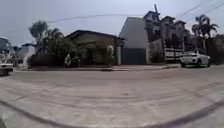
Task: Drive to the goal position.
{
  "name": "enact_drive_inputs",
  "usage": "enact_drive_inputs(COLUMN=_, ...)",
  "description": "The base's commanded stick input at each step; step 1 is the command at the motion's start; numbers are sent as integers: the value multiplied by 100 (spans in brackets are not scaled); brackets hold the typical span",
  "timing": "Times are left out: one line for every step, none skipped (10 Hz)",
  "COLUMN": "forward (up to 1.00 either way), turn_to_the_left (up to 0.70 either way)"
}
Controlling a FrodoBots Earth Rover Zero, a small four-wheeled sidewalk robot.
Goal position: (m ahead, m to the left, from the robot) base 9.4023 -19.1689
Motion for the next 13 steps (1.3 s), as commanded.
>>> enact_drive_inputs(forward=70, turn_to_the_left=-35)
enact_drive_inputs(forward=70, turn_to_the_left=-35)
enact_drive_inputs(forward=70, turn_to_the_left=-35)
enact_drive_inputs(forward=70, turn_to_the_left=-35)
enact_drive_inputs(forward=70, turn_to_the_left=-35)
enact_drive_inputs(forward=70, turn_to_the_left=-35)
enact_drive_inputs(forward=70, turn_to_the_left=-35)
enact_drive_inputs(forward=70, turn_to_the_left=-35)
enact_drive_inputs(forward=70, turn_to_the_left=-35)
enact_drive_inputs(forward=70, turn_to_the_left=-35)
enact_drive_inputs(forward=70, turn_to_the_left=-35)
enact_drive_inputs(forward=77, turn_to_the_left=-35)
enact_drive_inputs(forward=85, turn_to_the_left=-34)
